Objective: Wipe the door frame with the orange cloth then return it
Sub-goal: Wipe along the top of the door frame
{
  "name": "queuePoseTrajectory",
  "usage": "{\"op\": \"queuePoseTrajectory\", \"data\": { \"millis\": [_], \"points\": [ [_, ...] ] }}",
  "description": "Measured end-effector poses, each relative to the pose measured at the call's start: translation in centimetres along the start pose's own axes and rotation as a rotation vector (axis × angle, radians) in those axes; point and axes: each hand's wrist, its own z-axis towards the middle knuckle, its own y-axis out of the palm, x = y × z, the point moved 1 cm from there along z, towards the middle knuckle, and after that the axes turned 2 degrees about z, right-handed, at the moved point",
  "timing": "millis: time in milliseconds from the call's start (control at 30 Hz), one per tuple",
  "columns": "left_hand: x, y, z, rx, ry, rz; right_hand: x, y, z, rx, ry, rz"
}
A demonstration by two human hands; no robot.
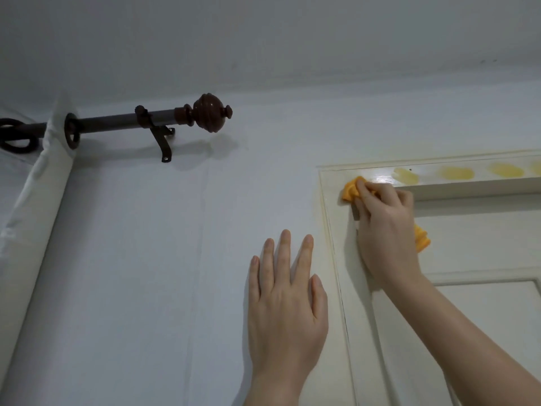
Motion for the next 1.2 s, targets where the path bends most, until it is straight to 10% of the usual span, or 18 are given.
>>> {"op": "queuePoseTrajectory", "data": {
  "millis": [1200],
  "points": [
    [0.1,-0.3,-0.2,-0.01,-0.027,-0.021,0.2,-0.6,2.8,-0.108,0.028,0.018]
  ]
}}
